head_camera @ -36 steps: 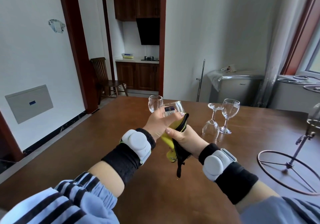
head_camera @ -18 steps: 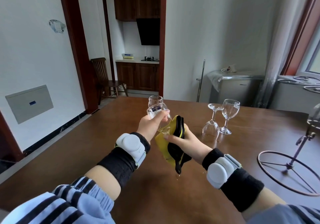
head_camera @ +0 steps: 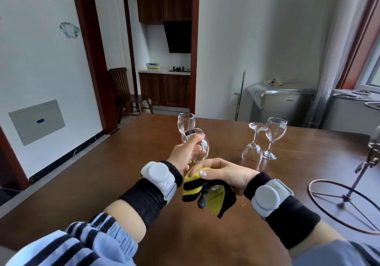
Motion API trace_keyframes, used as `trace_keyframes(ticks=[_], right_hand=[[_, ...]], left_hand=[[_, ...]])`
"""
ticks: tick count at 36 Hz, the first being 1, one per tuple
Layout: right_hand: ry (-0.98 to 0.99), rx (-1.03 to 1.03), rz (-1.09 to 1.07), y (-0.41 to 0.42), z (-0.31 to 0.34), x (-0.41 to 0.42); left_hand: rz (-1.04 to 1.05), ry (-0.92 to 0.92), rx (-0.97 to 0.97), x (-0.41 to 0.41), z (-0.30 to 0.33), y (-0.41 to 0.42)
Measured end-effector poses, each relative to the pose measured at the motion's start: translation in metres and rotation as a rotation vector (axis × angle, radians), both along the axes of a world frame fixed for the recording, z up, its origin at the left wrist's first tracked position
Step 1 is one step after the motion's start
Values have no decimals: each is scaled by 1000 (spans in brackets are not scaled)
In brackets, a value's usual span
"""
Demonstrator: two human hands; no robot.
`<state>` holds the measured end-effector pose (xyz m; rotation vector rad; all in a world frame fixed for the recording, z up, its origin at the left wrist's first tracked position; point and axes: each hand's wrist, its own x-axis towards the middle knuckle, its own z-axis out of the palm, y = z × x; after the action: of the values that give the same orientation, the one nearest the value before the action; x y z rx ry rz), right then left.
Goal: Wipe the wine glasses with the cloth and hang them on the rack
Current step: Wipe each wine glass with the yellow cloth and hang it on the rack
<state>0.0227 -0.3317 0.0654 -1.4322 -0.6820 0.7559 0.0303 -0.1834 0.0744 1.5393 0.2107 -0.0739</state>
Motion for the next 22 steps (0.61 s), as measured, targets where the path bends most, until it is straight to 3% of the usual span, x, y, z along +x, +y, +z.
trace_keyframes(ticks=[13,22], right_hand=[[-88,-187,-221,13,-14,-6],[-36,-85,-357,4,-17,0]], left_hand=[[164,42,102,8,-14,5],[256,117,42,9,-14,22]])
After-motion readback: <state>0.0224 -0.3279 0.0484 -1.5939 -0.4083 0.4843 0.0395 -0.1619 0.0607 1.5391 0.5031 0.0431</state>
